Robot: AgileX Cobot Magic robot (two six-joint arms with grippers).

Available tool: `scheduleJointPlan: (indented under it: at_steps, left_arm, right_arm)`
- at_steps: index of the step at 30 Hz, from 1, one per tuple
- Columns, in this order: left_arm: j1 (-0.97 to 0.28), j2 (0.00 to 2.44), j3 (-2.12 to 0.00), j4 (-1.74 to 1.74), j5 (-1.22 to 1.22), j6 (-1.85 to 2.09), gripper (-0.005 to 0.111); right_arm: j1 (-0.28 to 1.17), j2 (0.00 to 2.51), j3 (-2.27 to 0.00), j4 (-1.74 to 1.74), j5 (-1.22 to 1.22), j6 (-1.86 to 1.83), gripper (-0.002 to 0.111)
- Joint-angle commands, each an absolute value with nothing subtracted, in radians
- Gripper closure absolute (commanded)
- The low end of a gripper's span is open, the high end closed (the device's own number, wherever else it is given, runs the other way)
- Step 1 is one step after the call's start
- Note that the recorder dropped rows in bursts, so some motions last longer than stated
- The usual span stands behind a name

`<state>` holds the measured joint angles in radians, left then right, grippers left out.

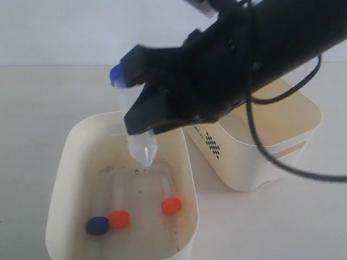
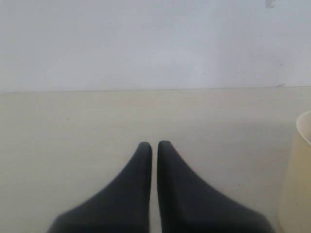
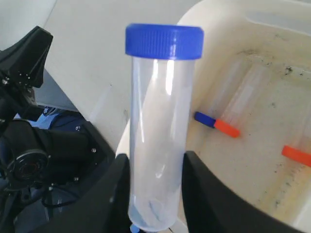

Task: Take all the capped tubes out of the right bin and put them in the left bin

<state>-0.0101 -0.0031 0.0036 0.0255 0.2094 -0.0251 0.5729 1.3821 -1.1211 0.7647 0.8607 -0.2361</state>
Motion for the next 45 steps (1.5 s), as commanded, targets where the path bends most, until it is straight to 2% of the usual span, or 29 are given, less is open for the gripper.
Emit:
scheduleJointPlan:
  at_steps: [1, 4, 11, 12, 14, 19, 20, 24, 26, 28, 31, 32, 33, 45]
  left_arm:
    - [-0.01, 0.0, 0.0, 0.019, 0.202, -0.035, 0.102]
    - [-0.01, 0.0, 0.0, 0.019, 0.202, -0.035, 0.102]
    - [-0.01, 0.0, 0.0, 0.019, 0.202, -0.035, 0.102]
    - [-0.01, 0.0, 0.0, 0.019, 0.202, -0.035, 0.102]
    - [-0.01, 0.0, 0.0, 0.019, 0.202, -0.035, 0.102]
    - [-0.01, 0.0, 0.0, 0.019, 0.202, -0.035, 0.102]
    - [-0.01, 0.0, 0.0, 0.019, 0.202, -0.035, 0.102]
    - [-0.01, 0.0, 0.0, 0.019, 0.202, -0.035, 0.102]
    - [-0.01, 0.0, 0.0, 0.019, 0.202, -0.035, 0.102]
    - [-0.01, 0.0, 0.0, 0.019, 0.202, -0.035, 0.102]
    - [-0.01, 0.0, 0.0, 0.019, 0.202, -0.035, 0.102]
    - [-0.01, 0.0, 0.0, 0.019, 0.202, -0.035, 0.102]
    - [-0.01, 0.0, 0.0, 0.019, 0.202, -0.035, 0.102]
    - [-0.01, 0.0, 0.0, 0.019, 0.202, -0.035, 0.102]
  right_arm:
    - [0.695, 1.403, -1.056, 0.769, 0.634, -0.208, 0.104]
    - [0.725, 1.421, -1.054, 0.767, 0.603, -0.21, 0.096]
    - [0.73, 1.443, -1.035, 0.741, 0.563, -0.191, 0.095]
    - [0.73, 1.448, -1.035, 0.743, 0.572, -0.191, 0.092]
    - [0.73, 1.452, -1.035, 0.743, 0.585, -0.189, 0.078]
    - [0.73, 1.453, -1.035, 0.748, 0.602, -0.159, 0.007]
    - [0.73, 1.453, -1.035, 0.748, 0.608, -0.159, 0.003]
    - [0.73, 1.453, -1.035, 0.748, 0.633, -0.155, 0.01]
    - [0.73, 1.453, -1.035, 0.748, 0.644, -0.151, 0.023]
    - [0.73, 1.453, -1.035, 0.748, 0.653, -0.148, 0.041]
    - [0.73, 1.453, -1.035, 0.748, 0.66, -0.139, 0.083]
    - [0.73, 1.453, -1.035, 0.748, 0.662, -0.139, 0.101]
    - [0.73, 1.451, -1.035, 0.751, 0.668, -0.132, 0.108]
    - [0.73, 1.451, -1.035, 0.742, 0.622, -0.133, 0.107]
